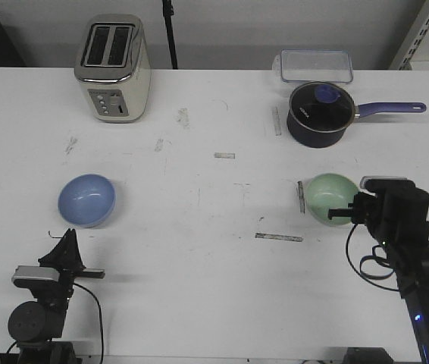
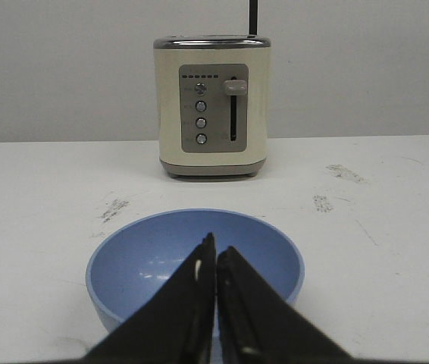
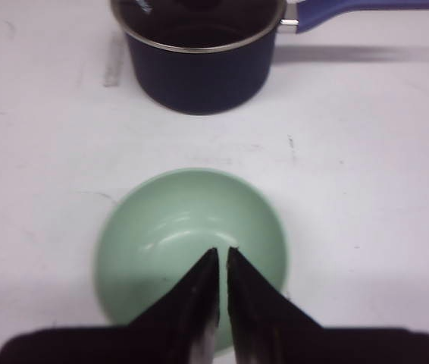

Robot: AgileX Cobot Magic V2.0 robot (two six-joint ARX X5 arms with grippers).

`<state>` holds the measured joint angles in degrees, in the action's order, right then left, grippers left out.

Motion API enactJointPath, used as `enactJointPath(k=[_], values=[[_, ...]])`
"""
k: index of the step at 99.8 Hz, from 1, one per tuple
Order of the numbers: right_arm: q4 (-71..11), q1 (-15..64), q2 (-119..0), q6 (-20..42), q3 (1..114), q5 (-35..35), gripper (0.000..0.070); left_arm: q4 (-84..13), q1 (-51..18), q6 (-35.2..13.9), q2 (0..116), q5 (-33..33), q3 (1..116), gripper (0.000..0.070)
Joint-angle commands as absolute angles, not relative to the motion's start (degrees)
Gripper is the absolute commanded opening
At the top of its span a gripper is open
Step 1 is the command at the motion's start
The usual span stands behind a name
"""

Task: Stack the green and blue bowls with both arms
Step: 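Lower the right gripper onto the rim of the pale green bowl and grasp it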

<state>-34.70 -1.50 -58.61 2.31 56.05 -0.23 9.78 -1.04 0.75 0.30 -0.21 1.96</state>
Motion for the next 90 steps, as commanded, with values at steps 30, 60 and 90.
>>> enactJointPath(k=[30,60,90], values=[[-39.5,-12.5,-72.6,9.1,69.1,-15.8,0.0016,10.4,-1.1,1.3,0.2,-0.4,0.7,0.0002],[-45.1,-18.8,-79.3,6.4,70.2,-19.6,0.0416,10.4,-1.1,1.3,0.2,-0.4,0.7,0.0002],[-45.4,-19.1,-84.0,3.6,70.2,-21.6,0.0538,10.4,-1.1,1.3,0.2,-0.4,0.7,0.0002]])
